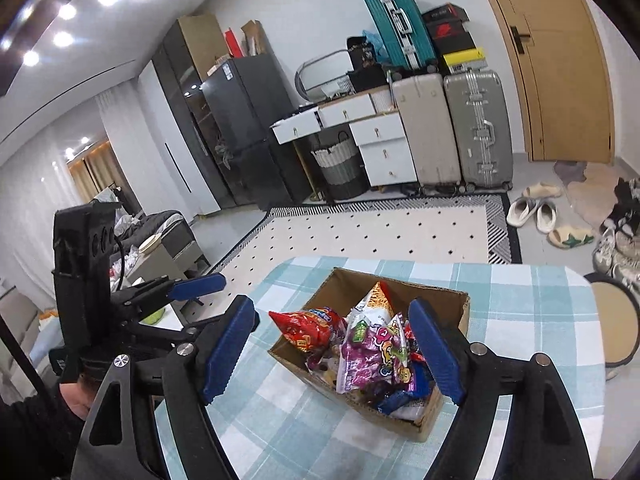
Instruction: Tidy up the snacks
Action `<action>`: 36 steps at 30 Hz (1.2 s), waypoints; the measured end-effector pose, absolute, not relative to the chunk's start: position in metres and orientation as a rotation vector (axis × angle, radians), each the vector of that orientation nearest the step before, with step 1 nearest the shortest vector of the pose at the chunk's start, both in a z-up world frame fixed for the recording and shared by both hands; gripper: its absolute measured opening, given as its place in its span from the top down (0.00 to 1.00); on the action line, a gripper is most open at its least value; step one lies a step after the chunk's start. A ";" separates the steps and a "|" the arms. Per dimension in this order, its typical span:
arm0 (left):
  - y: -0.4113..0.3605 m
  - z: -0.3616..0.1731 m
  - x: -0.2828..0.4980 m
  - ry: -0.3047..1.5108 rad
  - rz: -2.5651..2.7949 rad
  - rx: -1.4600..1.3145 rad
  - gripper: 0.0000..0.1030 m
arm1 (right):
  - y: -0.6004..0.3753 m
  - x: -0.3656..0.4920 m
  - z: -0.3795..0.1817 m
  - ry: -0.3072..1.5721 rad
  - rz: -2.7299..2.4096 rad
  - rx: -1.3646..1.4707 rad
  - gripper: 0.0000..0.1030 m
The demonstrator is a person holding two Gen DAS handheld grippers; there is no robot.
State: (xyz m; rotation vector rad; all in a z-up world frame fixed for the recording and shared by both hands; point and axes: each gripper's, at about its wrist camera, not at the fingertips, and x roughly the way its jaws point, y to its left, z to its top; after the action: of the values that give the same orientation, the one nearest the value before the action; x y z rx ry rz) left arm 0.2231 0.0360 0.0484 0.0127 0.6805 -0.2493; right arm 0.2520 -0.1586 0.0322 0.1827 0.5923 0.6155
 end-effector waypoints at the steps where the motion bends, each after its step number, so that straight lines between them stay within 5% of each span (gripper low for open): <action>1: 0.037 0.053 0.214 0.663 -0.239 0.018 0.19 | -0.159 0.245 0.035 0.579 0.619 0.179 0.19; 5: 0.038 0.071 0.173 0.591 -0.224 0.045 0.09 | -0.160 0.213 0.043 0.523 0.628 0.170 0.11; 6: 0.038 0.074 0.161 0.565 -0.219 0.048 0.00 | -0.162 0.203 0.045 0.501 0.629 0.175 0.10; 20: 0.055 0.073 0.042 0.408 -0.119 0.055 0.00 | -0.179 0.096 0.021 0.342 0.587 0.129 0.01; 36: 0.098 0.018 0.013 0.373 -0.026 0.027 0.00 | -0.190 0.064 -0.027 0.299 0.493 0.056 0.01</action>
State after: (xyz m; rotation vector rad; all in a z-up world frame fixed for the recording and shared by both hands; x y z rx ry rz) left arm 0.0135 0.0983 0.0182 0.0269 0.3725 -0.0257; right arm 0.0643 -0.1895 -0.0269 0.0562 0.2992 0.4931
